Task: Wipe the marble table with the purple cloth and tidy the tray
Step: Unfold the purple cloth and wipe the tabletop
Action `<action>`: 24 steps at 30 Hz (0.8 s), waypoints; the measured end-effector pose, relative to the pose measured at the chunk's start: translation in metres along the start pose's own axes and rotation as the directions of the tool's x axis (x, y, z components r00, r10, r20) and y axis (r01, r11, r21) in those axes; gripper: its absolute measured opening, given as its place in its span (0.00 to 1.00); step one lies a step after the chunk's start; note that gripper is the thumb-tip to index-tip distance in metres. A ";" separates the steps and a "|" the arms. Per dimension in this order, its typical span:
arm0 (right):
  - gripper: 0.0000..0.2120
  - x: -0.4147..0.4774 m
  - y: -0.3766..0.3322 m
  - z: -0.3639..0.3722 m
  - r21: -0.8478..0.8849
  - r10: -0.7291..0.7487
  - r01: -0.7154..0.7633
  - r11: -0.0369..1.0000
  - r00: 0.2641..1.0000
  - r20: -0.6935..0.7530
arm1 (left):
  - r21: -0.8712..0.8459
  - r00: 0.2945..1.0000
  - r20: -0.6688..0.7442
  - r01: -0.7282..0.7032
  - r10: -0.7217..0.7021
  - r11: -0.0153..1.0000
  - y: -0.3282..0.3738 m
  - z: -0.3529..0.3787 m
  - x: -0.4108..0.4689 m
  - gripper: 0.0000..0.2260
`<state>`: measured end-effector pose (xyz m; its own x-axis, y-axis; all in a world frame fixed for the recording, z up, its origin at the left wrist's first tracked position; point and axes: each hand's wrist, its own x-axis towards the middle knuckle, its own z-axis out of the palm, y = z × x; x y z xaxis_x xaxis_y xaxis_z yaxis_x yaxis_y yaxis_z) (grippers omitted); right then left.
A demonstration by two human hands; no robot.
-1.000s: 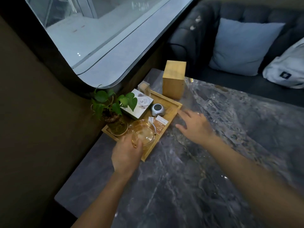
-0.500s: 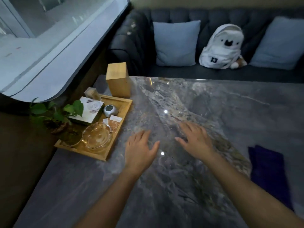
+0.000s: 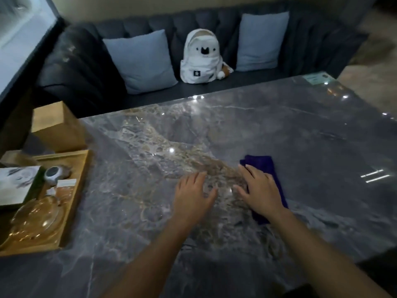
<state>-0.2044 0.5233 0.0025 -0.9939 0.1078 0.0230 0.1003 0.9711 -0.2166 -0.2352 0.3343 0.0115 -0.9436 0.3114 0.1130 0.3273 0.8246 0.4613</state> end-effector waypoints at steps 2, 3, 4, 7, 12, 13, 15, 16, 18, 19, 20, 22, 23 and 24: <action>0.30 -0.011 0.015 -0.002 0.006 0.052 -0.052 0.999 0.999 0.010 | -0.001 0.997 0.063 -0.050 0.050 0.999 0.017 0.011 0.005 0.28; 0.30 -0.016 0.023 -0.002 0.008 0.075 -0.075 0.997 0.997 0.025 | -0.003 0.994 0.079 -0.081 0.081 0.997 0.025 0.017 0.007 0.28; 0.30 -0.022 0.030 -0.001 0.013 0.094 -0.095 0.995 0.995 0.032 | -0.010 0.989 0.095 -0.115 0.116 0.993 0.032 0.024 0.009 0.27; 0.30 -0.039 0.045 0.002 0.050 0.137 -0.141 0.989 0.988 0.064 | -0.033 0.957 0.175 -0.230 0.232 0.973 0.050 0.046 0.012 0.24; 0.29 -0.059 0.062 0.009 0.108 0.123 -0.139 0.984 0.981 0.147 | -0.054 0.825 0.350 -0.455 0.444 0.889 0.062 0.073 0.010 0.22; 0.30 -0.061 0.064 0.009 0.125 0.106 -0.126 0.984 0.982 0.158 | -0.068 0.799 0.368 -0.487 0.475 0.871 0.063 0.075 0.009 0.21; 0.32 -0.064 0.067 0.011 0.151 0.072 -0.100 0.983 0.981 0.182 | -0.082 0.754 0.409 -0.531 0.515 0.843 0.064 0.077 0.009 0.21; 0.34 -0.065 0.069 0.011 0.168 0.060 -0.094 0.981 0.979 0.196 | -0.073 0.738 0.426 -0.548 0.523 0.833 0.063 0.077 0.010 0.20; 0.37 -0.065 0.073 0.011 0.202 0.039 -0.089 0.975 0.970 0.241 | -0.051 0.717 0.448 -0.576 0.535 0.816 0.060 0.077 0.015 0.21; 0.39 -0.064 0.075 0.010 0.217 0.025 -0.086 0.972 0.963 0.268 | -0.047 0.705 0.461 -0.587 0.539 0.808 0.058 0.076 0.018 0.21; 0.39 -0.063 0.076 0.009 0.238 0.018 -0.091 0.967 0.957 0.289 | -0.046 0.694 0.474 -0.595 0.542 0.802 0.057 0.076 0.019 0.20; 0.37 -0.061 0.077 0.007 0.274 0.022 -0.106 0.956 0.956 0.294 | -0.041 0.694 0.471 -0.600 0.545 0.799 0.054 0.078 0.022 0.18; 0.36 -0.061 0.078 0.006 0.278 0.025 -0.107 0.954 0.959 0.284 | -0.054 0.696 0.462 -0.596 0.550 0.801 0.053 0.079 0.025 0.17; 0.34 -0.061 0.078 0.006 0.278 0.029 -0.108 0.954 0.961 0.274 | -0.063 0.693 0.455 -0.602 0.559 0.796 0.053 0.079 0.027 0.16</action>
<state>-0.1366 0.5918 -0.0216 -0.9650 0.0734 -0.2519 0.1906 0.8559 -0.4807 -0.2389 0.4236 -0.0305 -0.4474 0.8920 -0.0643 0.8251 0.4394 0.3550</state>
